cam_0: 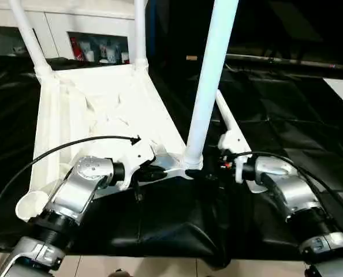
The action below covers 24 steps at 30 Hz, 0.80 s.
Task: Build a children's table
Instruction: Rotate leg to tighten
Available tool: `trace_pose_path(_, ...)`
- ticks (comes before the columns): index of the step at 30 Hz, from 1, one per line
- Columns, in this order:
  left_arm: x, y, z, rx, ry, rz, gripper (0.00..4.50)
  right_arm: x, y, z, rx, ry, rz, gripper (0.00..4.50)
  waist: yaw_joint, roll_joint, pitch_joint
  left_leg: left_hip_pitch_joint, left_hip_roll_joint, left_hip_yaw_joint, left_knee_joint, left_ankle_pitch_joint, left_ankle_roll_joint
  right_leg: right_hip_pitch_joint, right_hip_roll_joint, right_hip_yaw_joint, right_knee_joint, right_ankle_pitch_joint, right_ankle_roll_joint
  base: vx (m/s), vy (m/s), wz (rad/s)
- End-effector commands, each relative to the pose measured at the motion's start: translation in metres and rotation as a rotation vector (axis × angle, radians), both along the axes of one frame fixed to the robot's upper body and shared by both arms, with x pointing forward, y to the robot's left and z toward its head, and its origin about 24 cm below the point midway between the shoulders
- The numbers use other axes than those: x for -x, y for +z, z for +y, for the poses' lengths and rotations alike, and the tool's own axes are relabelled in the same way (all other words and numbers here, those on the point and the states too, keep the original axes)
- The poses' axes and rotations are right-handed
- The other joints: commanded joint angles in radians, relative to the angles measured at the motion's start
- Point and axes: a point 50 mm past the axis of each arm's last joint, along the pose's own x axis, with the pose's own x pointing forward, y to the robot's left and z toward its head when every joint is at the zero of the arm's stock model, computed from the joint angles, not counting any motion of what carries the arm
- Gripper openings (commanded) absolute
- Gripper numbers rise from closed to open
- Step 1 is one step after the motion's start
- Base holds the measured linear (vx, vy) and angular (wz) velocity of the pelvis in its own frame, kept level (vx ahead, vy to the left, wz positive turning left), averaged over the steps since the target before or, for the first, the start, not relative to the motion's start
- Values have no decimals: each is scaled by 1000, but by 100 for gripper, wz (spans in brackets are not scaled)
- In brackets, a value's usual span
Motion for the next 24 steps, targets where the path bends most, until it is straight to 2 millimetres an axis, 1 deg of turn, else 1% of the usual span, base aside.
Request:
trace_pose_path(1, 0, 10, -14, 56, -64, -32, 0, -3, 2, 1, 4, -7, -2, 439, -1, -7, -61, 0, 33, -2, -72, -195, 48, 54, -51, 44, -70, -263, -186, 0, 0, 0)
trace_pose_path(2, 0, 10, -15, 56, -64, -31, 0, -4, 2, 1, 3, -10, -3, 439, -1, -8, -61, -1, 33, -1, -72, -195, 49, 54, -51, 44, -70, -263, -186, 0, 0, 0)
trace_pose_path(4, 0, 10, -15, 57, -61, -30, 0, -6, 1, 1, -7, -23, -9, 439, -1, -7, -61, 0, 33, -1, -72, -199, 47, 53, -53, 44, -71, -271, -188, 0, 0, 0)
trace_pose_path(7, 0, 10, -14, 57, -58, -30, 0, -5, -1, 1, -20, -25, 2, 404, 0, -7, -61, 0, 33, -1, -72, -196, 47, 55, -52, 44, -70, -261, -190, 0, 0, 0)
trace_pose_path(9, 0, 10, -14, 55, -58, -29, 0, -5, -4, 0, -5, -28, 3, 399, 0, -7, -61, 1, 33, -1, -71, -191, 48, 54, -52, 44, -69, -254, -192, 0, 0, 0)
trace_pose_path(10, 0, 10, -14, 55, -58, -29, 0, -5, -5, 0, 0, -28, 4, 386, 0, -8, -62, 0, 33, 0, -71, -187, 50, 55, -51, 44, -67, -247, -193, 0, 0, 0)
trace_pose_path(11, 0, 10, -14, 53, -59, -29, 0, -5, -6, -1, 1, -30, 7, 362, 0, -5, -61, 0, 33, -1, -72, -190, 49, 55, -52, 44, -68, -252, -193, 0, 0, 0)
trace_pose_path(13, 0, 10, -14, 51, -59, -29, 0, -5, -7, -1, 1, -30, 12, 361, 1, -7, -62, 0, 32, -1, -71, -188, 49, 56, -52, 44, -68, -249, -193, 0, 0, 0)
trace_pose_path(14, 0, 10, -14, 50, -60, -28, 0, -6, -7, -1, -2, -36, 11, 345, 1, -7, -62, 0, 32, 0, -71, -186, 50, 56, -52, 44, -68, -251, -192, 0, 0, 0)
trace_pose_path(15, 0, 9, -14, 50, -60, -27, 0, -6, -7, -1, -4, -38, 13, 345, 0, -6, -62, 1, 33, -1, -71, -191, 48, 54, -52, 44, -68, -255, -195, 0, 0, 0)
trace_pose_path(16, 0, 9, -14, 50, -61, -27, 0, -6, -8, -1, -6, -39, 14, 319, 0, -6, -62, 1, 33, 0, -71, -191, 48, 55, -51, 44, -68, -255, -196, 0, 0, 0)
trace_pose_path(18, 0, 9, -14, 48, -61, -25, 0, -6, -9, 0, 1, -36, 13, 315, 1, -6, -62, 1, 33, 0, -70, -188, 48, 56, -51, 44, -67, -247, -196, 0, 0, 0)
trace_pose_path(21, 1, 8, -13, 46, -62, -18, 0, -5, -10, 1, -3, -31, 15, 285, 2, -7, -63, 0, 32, 0, -69, -174, 53, 57, -51, 44, -64, -224, -202, 0, 0, 0)
trace_pose_path(24, 1, 7, -13, 44, -63, -15, 0, -5, -11, 2, -4, -29, 17, 277, 1, -6, -64, 0, 32, 0, -69, -174, 55, 57, -51, 44, -64, -220, -205, 0, 0, 0)
